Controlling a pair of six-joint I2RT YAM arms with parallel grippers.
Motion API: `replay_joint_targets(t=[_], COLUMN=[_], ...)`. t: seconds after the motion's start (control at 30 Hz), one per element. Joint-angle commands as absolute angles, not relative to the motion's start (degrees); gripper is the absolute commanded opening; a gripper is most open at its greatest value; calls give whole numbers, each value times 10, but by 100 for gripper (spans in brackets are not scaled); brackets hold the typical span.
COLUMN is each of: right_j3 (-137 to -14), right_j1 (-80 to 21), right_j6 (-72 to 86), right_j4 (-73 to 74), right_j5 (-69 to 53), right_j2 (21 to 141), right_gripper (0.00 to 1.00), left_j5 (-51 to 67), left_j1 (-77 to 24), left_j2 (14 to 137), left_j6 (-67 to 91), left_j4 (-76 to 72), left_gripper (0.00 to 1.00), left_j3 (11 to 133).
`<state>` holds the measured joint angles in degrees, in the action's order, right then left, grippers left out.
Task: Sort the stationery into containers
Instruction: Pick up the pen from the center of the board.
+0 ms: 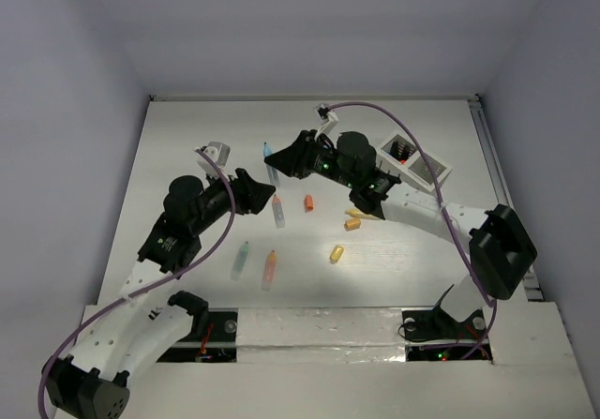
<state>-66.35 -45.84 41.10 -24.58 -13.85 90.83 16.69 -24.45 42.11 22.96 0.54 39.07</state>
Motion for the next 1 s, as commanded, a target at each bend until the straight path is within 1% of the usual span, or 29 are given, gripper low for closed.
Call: replay_joint_targets(t=[0.0, 0.27, 0.43, 0.5, 0.67, 0.77, 0.87, 0.9, 0.97], right_j3=[-653, -645, -633, -632, -623, -617, -613, -608, -604], right_j1=[-469, -481, -492, -492, -492, -497, -497, -497, -497], right_j6=[439, 449, 463, 468, 482, 489, 489, 489, 489], right_j4=[-314, -327, -348, -357, -381, -394, -395, -395, -396], right_j5=[-157, -159, -169, -173, -181, -189, -187, -185, -181], right_j2=[908, 921, 919, 920, 918, 917, 913, 912, 909], right_gripper=[11, 11, 11, 11, 11, 11, 11, 11, 11], left_j5=[171, 177, 174, 174, 166, 158, 149, 149, 148], left_j1=[-248, -248, -248, -248, -248, -248, -248, -248, -248], left_j2=[425, 432, 444, 452, 456, 455, 452, 451, 449], left_j6=[241, 255, 257, 255, 252, 250, 245, 241, 236], left_j4=[-33, -56, -61, -61, -59, -57, -53, -49, -43], left_gripper=[58, 57, 51, 45, 39, 32, 21, 9, 0], left_j3=[417, 411, 410, 412, 410, 411, 414, 415, 418])
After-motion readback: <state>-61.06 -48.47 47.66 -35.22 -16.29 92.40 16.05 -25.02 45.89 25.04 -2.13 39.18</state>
